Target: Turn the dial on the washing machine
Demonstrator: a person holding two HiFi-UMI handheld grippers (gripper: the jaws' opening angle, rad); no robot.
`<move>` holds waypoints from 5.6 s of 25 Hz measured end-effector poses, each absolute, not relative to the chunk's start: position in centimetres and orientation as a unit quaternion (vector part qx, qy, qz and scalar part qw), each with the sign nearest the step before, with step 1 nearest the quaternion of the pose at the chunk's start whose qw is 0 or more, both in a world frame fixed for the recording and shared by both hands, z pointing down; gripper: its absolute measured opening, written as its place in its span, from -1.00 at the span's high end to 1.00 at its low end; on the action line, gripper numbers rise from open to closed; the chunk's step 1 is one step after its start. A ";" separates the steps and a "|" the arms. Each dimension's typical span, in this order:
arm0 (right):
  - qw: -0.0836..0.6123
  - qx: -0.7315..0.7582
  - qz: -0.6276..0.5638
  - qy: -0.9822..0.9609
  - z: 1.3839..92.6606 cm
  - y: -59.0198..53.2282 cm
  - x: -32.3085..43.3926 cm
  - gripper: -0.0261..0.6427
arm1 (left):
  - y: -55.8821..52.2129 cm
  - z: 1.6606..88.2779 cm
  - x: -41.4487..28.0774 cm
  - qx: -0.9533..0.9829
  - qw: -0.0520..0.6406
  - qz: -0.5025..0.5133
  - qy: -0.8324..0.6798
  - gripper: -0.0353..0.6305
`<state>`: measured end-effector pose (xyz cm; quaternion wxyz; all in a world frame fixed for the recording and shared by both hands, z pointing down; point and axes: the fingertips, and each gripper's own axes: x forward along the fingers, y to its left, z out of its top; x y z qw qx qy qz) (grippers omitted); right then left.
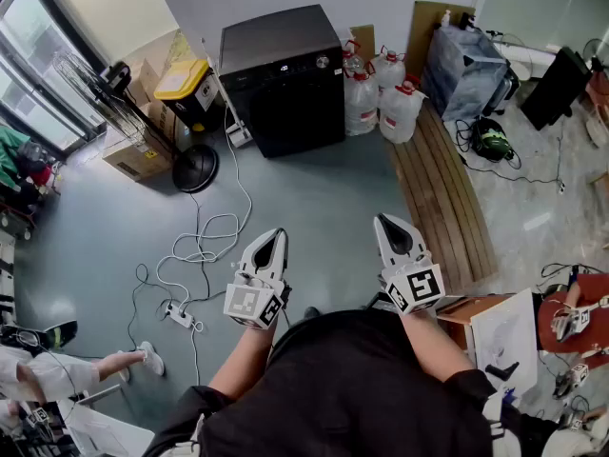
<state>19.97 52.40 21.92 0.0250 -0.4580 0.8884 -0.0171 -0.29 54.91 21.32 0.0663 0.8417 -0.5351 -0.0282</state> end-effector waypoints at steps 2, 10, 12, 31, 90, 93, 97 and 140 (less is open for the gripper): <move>0.028 -0.454 -0.017 0.891 21.8 52.3 20.2 0.86 | 54.8 21.2 -0.1 0.841 0.064 -0.030 -0.536 0.85; 0.027 -0.452 -0.020 0.891 22.2 51.8 22.5 0.86 | 54.6 21.1 2.6 0.841 0.047 -0.021 -0.539 0.85; 0.044 -0.444 -0.020 0.895 22.0 51.9 23.1 0.86 | 54.5 21.6 3.1 0.839 0.059 -0.023 -0.541 0.85; 0.051 -0.398 -0.067 0.914 26.9 47.9 27.9 0.85 | 54.5 24.7 2.5 0.795 0.072 0.004 -0.602 0.85; -0.023 -0.439 -0.105 0.892 37.8 -22.9 5.5 0.46 | -19.9 32.3 -15.5 0.848 0.100 0.032 -0.520 0.85; -0.039 -0.475 -0.103 0.873 39.0 -24.4 4.2 0.31 | -22.5 34.0 -15.3 0.879 0.110 0.033 -0.462 0.85; -0.069 -0.511 -0.098 0.851 40.4 -26.1 2.7 0.21 | -24.2 38.0 -15.1 0.901 0.161 0.039 -0.402 0.85; -0.020 -0.548 -0.142 0.824 54.0 -35.8 2.9 0.06 | -25.1 51.7 -12.3 0.919 0.159 0.038 -0.357 0.85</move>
